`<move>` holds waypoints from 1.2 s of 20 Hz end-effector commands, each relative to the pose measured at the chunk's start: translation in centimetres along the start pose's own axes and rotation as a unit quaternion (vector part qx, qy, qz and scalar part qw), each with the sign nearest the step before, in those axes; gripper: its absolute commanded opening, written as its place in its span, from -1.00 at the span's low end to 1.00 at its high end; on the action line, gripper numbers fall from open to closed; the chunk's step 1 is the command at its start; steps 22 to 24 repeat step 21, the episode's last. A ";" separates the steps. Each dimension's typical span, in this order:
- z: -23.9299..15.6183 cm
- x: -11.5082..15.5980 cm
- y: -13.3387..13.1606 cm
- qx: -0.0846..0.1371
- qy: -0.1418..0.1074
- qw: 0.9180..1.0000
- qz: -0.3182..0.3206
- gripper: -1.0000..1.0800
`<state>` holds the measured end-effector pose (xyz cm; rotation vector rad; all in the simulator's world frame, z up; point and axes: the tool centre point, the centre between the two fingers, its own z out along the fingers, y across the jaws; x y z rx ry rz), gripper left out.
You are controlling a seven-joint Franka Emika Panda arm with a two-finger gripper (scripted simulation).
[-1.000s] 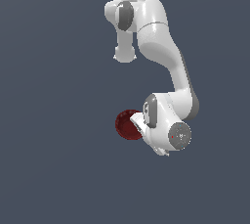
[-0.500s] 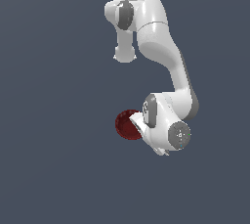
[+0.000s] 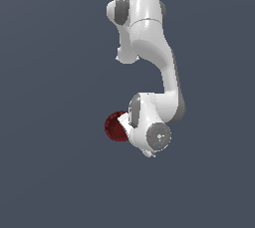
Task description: Pick up the object and move it to a goal position.
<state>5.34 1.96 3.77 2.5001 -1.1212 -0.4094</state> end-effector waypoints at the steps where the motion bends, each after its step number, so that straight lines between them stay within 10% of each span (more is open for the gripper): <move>1: 0.4 1.8 1.7 0.000 0.000 1.000 0.001 -1.00; 13: 1.9 9.6 8.7 -0.001 0.000 1.000 0.001 -1.00; 24: 1.9 10.2 8.9 0.000 0.001 1.000 0.001 -1.00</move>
